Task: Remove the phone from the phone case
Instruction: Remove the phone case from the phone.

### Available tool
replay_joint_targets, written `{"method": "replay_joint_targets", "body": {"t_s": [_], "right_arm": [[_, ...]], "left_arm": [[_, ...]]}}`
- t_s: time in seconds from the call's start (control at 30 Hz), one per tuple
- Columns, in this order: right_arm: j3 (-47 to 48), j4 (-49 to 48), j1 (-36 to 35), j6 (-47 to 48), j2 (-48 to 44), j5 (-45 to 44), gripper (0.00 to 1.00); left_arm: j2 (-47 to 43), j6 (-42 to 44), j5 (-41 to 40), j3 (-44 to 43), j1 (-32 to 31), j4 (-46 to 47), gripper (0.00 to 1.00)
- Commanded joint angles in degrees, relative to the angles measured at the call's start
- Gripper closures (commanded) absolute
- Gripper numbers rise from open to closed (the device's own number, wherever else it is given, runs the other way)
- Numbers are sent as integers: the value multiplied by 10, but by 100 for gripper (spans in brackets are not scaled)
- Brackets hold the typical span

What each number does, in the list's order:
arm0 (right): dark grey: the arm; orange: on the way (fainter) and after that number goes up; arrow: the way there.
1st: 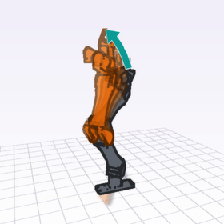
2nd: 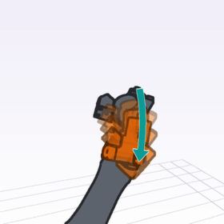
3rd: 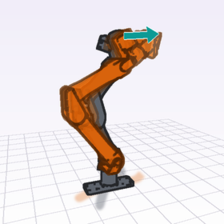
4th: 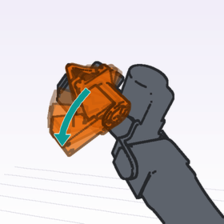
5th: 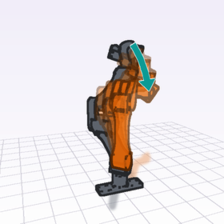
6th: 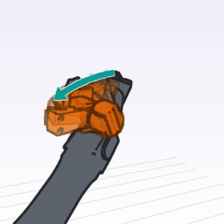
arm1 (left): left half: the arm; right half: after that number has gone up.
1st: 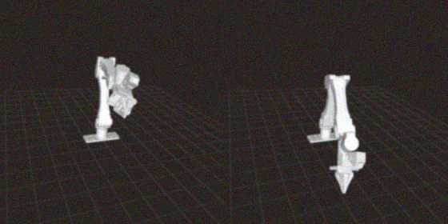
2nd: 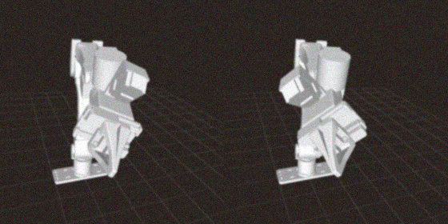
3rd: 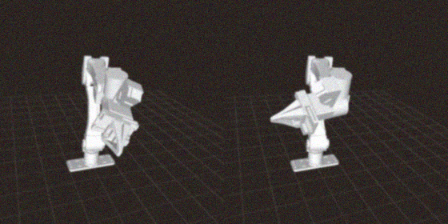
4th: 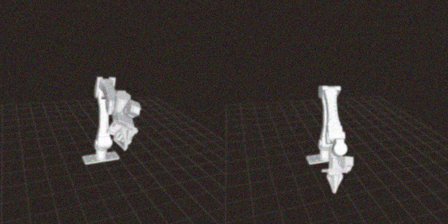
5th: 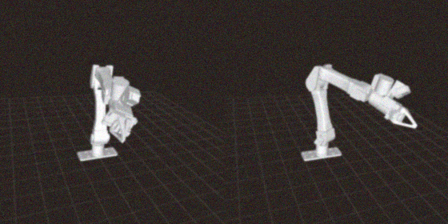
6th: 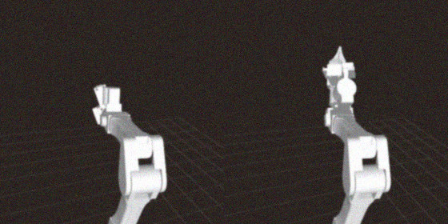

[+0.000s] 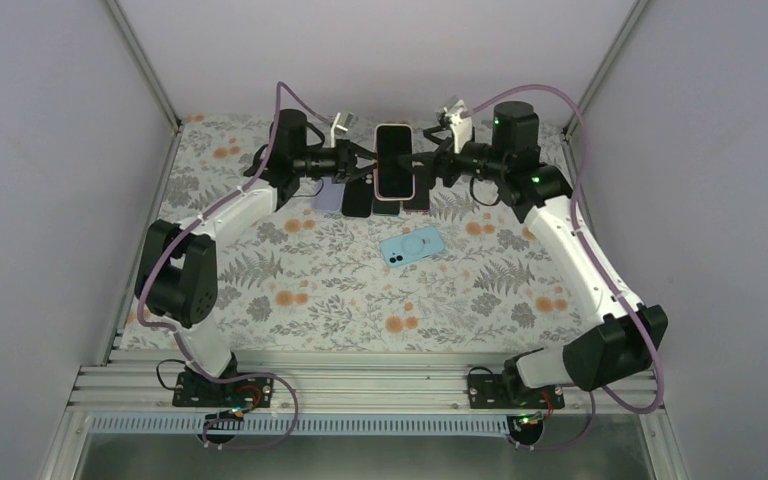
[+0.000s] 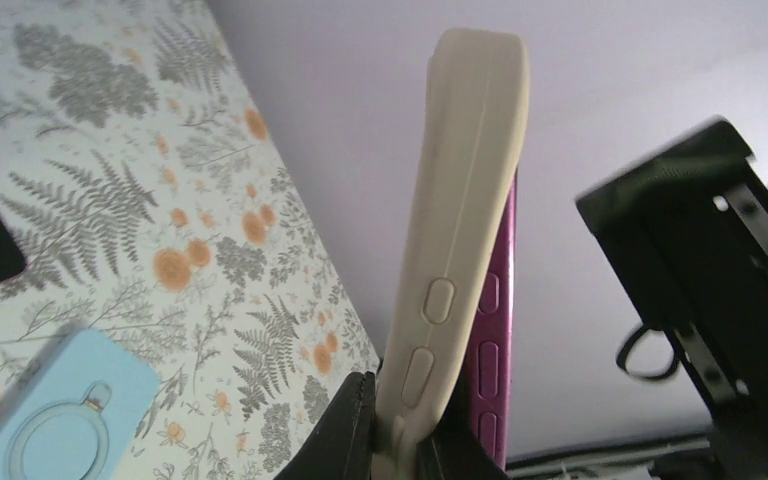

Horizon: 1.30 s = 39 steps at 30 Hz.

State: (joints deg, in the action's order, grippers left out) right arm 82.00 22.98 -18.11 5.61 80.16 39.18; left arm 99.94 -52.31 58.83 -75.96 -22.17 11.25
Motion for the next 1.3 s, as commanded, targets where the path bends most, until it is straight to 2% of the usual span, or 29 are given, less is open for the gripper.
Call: {"method": "replay_joint_targets", "body": {"t_s": [0.0,0.1,0.2,0.37,0.53,0.67,0.83,1.27], "right_arm": [[-22,24,-35,58,-13,-66,10],[-34,25,-70,75,-18,-105,6],[-51,16,-102,87,-21,-161,6],[-69,-1,-149,102,-17,-262,7],[-84,-25,-184,125,-6,-330,9],[-89,-39,-206,137,6,-361,9],[-91,-58,-224,150,18,-402,15],[-94,-84,-230,169,45,-466,17]], "left_arm": [[-5,-34,-35,-18,9,-15,98],[-6,-45,-44,-12,15,-17,98],[-7,-60,-49,-7,20,-16,98],[-11,-78,-91,-4,26,-65,97],[-12,-110,-92,9,32,-57,98],[-12,-114,-92,11,33,-56,98],[-14,-117,-92,14,33,-54,98],[-22,-122,-89,22,34,-45,98]]}}
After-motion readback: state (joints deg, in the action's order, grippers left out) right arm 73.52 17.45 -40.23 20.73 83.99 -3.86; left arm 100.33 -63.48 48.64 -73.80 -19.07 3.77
